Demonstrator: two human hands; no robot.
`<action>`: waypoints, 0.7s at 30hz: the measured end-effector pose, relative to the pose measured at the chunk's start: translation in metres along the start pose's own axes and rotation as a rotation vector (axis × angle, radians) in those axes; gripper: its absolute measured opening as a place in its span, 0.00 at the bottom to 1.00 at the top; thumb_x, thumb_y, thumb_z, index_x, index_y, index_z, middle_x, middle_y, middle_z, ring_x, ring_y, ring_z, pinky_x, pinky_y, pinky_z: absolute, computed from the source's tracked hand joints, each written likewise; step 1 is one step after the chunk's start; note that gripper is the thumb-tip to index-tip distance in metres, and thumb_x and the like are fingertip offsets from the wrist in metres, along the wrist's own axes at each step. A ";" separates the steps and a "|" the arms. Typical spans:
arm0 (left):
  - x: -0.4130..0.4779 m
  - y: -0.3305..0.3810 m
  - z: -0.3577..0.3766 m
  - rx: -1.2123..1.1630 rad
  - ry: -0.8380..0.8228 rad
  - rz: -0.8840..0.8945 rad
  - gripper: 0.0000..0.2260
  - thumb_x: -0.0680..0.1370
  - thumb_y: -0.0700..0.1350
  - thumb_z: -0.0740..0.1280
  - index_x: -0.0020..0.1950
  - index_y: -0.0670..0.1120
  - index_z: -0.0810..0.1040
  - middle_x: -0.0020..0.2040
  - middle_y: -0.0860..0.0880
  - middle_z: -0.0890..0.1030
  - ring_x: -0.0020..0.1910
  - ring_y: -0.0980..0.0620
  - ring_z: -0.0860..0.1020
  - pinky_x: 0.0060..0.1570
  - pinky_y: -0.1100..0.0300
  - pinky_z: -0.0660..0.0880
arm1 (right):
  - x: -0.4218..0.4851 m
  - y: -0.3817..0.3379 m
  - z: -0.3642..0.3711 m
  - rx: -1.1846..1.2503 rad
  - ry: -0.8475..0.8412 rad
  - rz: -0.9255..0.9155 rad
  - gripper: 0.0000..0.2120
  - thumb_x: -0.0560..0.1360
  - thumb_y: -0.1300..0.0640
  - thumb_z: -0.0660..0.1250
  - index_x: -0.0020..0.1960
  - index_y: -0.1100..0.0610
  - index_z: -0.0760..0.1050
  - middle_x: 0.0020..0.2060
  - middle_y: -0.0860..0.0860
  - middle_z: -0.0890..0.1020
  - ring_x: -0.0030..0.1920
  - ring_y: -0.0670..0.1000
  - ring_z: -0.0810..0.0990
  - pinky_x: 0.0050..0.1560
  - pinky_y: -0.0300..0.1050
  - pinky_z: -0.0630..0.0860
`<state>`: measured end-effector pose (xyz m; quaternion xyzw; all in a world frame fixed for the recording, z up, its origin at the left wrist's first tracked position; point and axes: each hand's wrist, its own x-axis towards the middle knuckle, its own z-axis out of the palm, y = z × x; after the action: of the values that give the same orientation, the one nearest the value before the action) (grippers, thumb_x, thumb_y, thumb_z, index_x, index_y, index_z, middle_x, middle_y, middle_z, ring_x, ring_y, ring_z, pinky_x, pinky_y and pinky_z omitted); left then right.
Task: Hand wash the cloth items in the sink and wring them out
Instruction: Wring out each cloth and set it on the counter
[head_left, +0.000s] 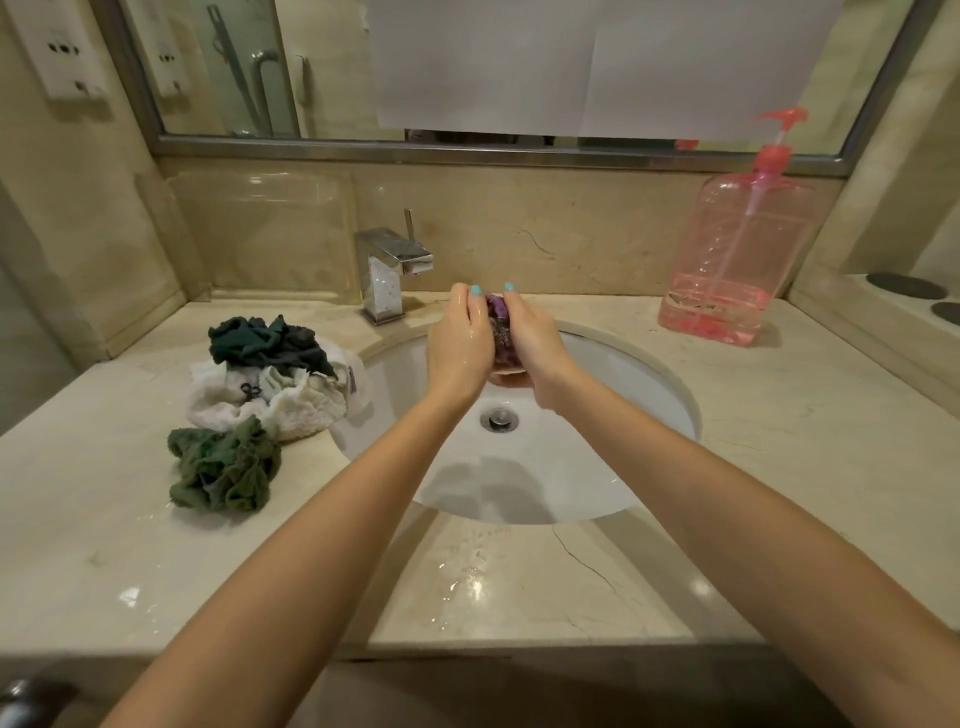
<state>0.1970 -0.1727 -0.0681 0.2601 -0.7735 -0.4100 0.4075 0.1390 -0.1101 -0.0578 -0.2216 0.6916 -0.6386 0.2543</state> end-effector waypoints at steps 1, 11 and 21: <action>-0.003 0.001 -0.002 0.007 0.000 0.031 0.11 0.85 0.46 0.51 0.54 0.44 0.71 0.44 0.48 0.73 0.42 0.50 0.71 0.43 0.55 0.65 | 0.000 0.000 -0.002 -0.050 0.008 -0.029 0.19 0.81 0.41 0.53 0.53 0.49 0.79 0.40 0.52 0.82 0.33 0.50 0.79 0.28 0.38 0.73; 0.024 -0.020 -0.047 0.577 -0.416 0.844 0.37 0.75 0.63 0.59 0.74 0.39 0.63 0.61 0.41 0.75 0.57 0.42 0.76 0.56 0.52 0.72 | -0.009 -0.013 -0.012 0.128 -0.302 0.325 0.21 0.82 0.46 0.53 0.34 0.54 0.66 0.20 0.48 0.69 0.16 0.44 0.62 0.18 0.31 0.51; -0.007 -0.043 -0.032 0.578 0.121 0.684 0.31 0.83 0.60 0.42 0.35 0.41 0.71 0.23 0.45 0.74 0.20 0.42 0.72 0.22 0.60 0.62 | -0.011 0.020 0.017 0.185 -0.091 0.059 0.27 0.84 0.45 0.46 0.29 0.54 0.63 0.20 0.48 0.62 0.18 0.44 0.57 0.19 0.34 0.52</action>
<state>0.2303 -0.2036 -0.0965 0.1161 -0.8724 -0.0028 0.4748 0.1582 -0.1145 -0.0781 -0.2053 0.6238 -0.6811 0.3237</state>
